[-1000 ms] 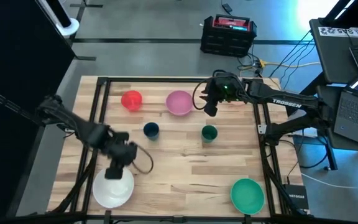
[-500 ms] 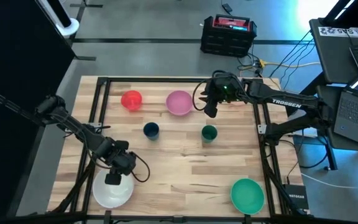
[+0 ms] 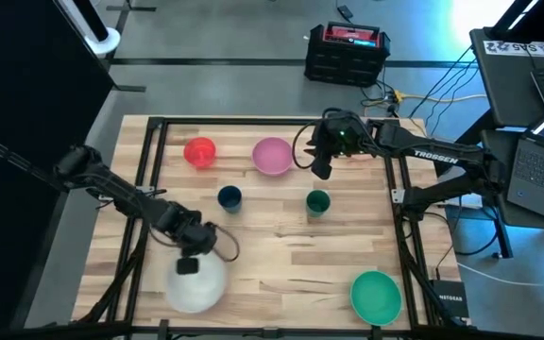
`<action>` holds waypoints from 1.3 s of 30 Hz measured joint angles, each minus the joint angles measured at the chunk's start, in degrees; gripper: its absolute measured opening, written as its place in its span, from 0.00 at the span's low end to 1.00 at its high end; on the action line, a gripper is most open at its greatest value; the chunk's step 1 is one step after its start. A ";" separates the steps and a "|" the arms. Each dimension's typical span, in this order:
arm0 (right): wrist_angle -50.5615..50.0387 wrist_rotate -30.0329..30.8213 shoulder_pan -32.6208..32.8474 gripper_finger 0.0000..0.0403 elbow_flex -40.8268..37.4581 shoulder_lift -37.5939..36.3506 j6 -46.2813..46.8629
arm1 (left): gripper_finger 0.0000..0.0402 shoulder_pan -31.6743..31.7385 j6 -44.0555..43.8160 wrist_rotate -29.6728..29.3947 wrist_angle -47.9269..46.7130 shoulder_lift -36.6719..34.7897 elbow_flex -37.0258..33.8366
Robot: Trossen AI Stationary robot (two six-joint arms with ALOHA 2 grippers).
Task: Nest bowls inside each other
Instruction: Move the white bowl to the the center of the table
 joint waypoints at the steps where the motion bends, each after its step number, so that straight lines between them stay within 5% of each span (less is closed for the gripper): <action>1: -0.55 0.00 0.00 0.24 0.00 -0.01 -0.10 | 0.03 1.16 0.10 -0.08 0.19 0.60 1.10; 22: -4.64 -4.90 -0.02 0.24 0.00 -0.08 -7.62 | 0.00 19.46 19.46 0.14 -2.55 28.81 34.74; 39: -4.62 -6.61 -0.02 0.24 0.00 -0.08 -8.58 | 0.00 30.64 24.26 -0.13 2.34 33.29 36.98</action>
